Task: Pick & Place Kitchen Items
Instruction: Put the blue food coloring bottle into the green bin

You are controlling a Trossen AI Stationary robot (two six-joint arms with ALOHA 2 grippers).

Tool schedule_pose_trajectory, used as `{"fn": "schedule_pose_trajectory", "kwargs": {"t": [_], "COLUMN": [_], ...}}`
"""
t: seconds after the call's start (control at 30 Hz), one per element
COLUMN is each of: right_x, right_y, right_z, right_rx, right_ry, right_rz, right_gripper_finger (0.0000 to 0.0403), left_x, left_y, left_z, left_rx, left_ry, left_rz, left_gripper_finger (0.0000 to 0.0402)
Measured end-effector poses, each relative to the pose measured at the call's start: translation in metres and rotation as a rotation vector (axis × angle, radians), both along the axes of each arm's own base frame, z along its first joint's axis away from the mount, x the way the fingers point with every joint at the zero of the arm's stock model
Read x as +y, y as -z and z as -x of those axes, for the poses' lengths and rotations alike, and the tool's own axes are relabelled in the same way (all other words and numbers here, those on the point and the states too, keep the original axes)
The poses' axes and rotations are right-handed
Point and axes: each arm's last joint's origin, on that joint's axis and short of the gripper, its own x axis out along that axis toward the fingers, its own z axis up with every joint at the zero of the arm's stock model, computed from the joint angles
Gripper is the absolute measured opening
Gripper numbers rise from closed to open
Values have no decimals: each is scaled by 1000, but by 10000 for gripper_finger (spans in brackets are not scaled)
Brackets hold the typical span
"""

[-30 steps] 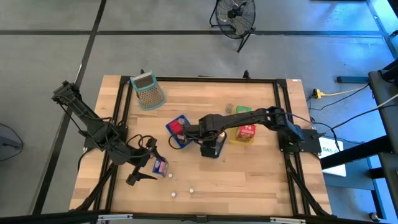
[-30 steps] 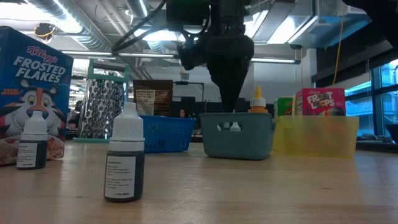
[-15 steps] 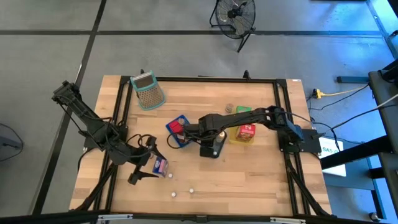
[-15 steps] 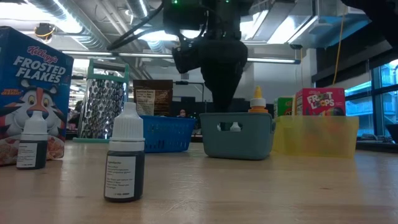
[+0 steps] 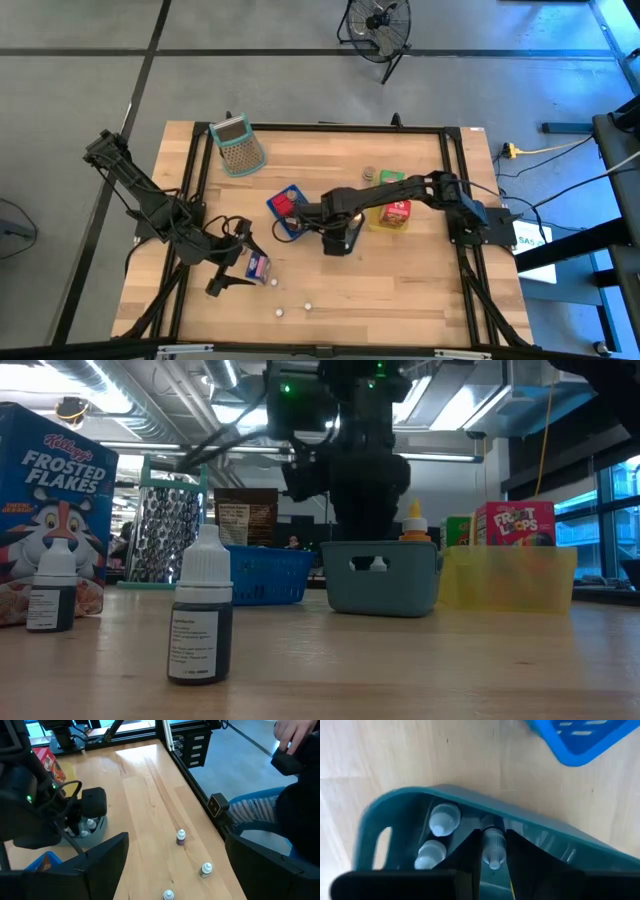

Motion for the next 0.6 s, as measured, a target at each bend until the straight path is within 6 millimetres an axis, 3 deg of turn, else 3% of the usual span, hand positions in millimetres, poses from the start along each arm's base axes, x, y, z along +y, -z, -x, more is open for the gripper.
{"fn": "schedule_pose_trajectory", "kwargs": {"t": [0.6], "right_x": [1], "right_y": [1], "right_z": [-1], "right_rx": [-13], "right_ry": [0], "right_rz": [-33], "right_gripper_finger": [79], "left_x": [0], "left_y": [0], "left_z": [0], "left_rx": [-1], "left_ry": [-1], "left_rz": [-1], "left_gripper_finger": [329]}}
